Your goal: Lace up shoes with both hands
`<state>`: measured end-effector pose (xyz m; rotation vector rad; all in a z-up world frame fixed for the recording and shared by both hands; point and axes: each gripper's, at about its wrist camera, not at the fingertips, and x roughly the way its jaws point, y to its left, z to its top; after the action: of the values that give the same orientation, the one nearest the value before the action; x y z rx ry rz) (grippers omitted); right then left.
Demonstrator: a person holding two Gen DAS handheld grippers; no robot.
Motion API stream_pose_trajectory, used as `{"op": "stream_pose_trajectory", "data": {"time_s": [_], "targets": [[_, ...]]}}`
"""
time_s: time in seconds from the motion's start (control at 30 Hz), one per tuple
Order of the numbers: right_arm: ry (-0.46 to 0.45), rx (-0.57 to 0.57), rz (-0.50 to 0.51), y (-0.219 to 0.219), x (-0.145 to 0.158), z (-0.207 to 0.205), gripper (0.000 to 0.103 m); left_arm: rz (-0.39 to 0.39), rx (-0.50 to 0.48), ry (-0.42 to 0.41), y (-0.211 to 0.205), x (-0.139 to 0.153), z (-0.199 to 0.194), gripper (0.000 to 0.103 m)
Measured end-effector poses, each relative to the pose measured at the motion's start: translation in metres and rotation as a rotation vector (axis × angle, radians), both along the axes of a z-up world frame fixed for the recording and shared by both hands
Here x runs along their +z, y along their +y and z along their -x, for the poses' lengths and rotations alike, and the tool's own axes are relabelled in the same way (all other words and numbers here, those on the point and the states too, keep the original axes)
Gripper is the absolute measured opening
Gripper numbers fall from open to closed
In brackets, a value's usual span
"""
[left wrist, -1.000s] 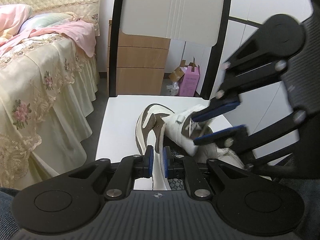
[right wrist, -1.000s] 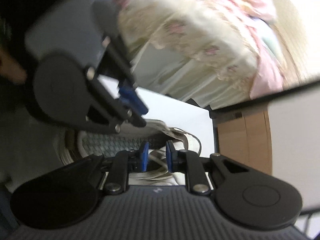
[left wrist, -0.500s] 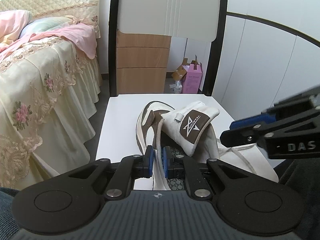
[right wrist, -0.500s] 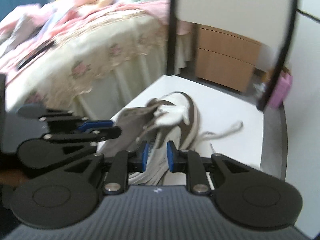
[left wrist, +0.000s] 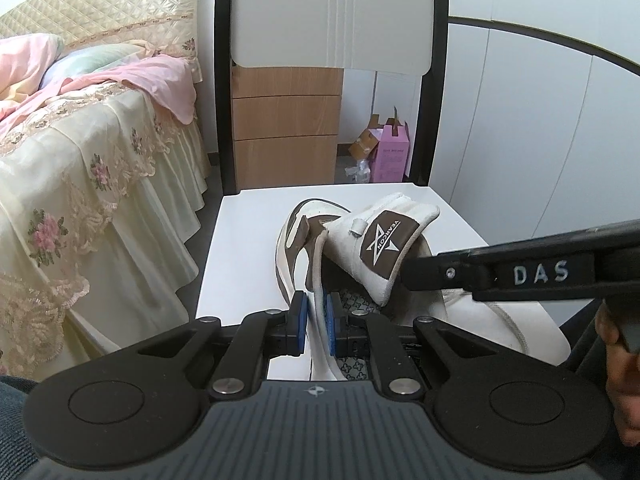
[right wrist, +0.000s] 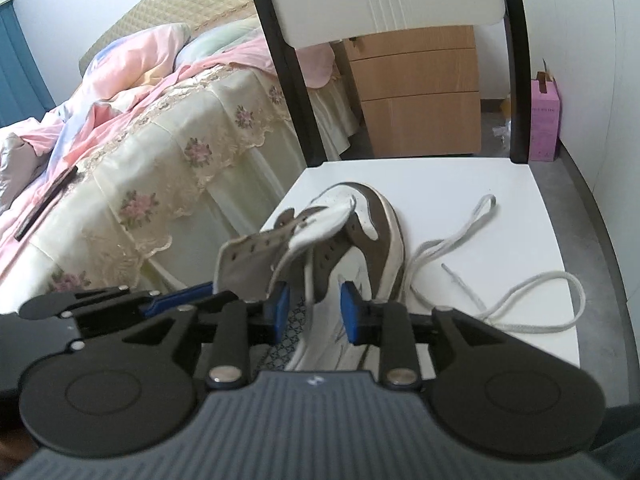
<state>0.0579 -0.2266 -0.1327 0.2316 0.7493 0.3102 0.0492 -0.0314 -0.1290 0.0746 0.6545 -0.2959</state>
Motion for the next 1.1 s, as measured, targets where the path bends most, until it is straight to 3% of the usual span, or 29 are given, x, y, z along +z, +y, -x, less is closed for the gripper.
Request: {"op": "stream_pose_trajectory", "data": {"time_s": [0.07,0.13,0.23,0.3,0.33,0.57,0.83,1.1], "targets": [[0.003,0.003,-0.005,-0.002,-0.003,-0.002,0.028,-0.003,-0.006,-0.002,-0.001,0.0,0.001,0.017],[0.006,-0.007,-0.041,-0.008,-0.005,-0.006,0.028,0.003,-0.016,-0.001,-0.003,-0.001,0.001,0.03],[0.03,-0.014,-0.111,-0.017,-0.01,-0.015,0.027,-0.016,-0.03,-0.017,-0.008,0.0,0.004,0.037],[0.036,-0.002,-0.144,-0.019,-0.01,-0.018,0.017,-0.021,-0.038,-0.03,-0.01,0.001,0.007,0.047],[0.041,-0.001,-0.164,-0.021,-0.01,-0.019,0.017,-0.023,-0.045,-0.039,-0.011,0.003,0.008,0.051],[0.102,-0.031,-0.319,-0.042,-0.016,-0.023,0.014,-0.108,-0.137,-0.124,-0.025,0.012,0.016,0.059],[0.119,-0.022,-0.37,-0.05,-0.014,-0.023,0.013,-0.226,-0.222,-0.129,-0.051,0.011,0.008,0.059],[0.135,-0.041,-0.41,-0.059,-0.016,-0.024,0.013,-0.415,-0.283,-0.159,-0.072,0.01,-0.001,0.061]]}}
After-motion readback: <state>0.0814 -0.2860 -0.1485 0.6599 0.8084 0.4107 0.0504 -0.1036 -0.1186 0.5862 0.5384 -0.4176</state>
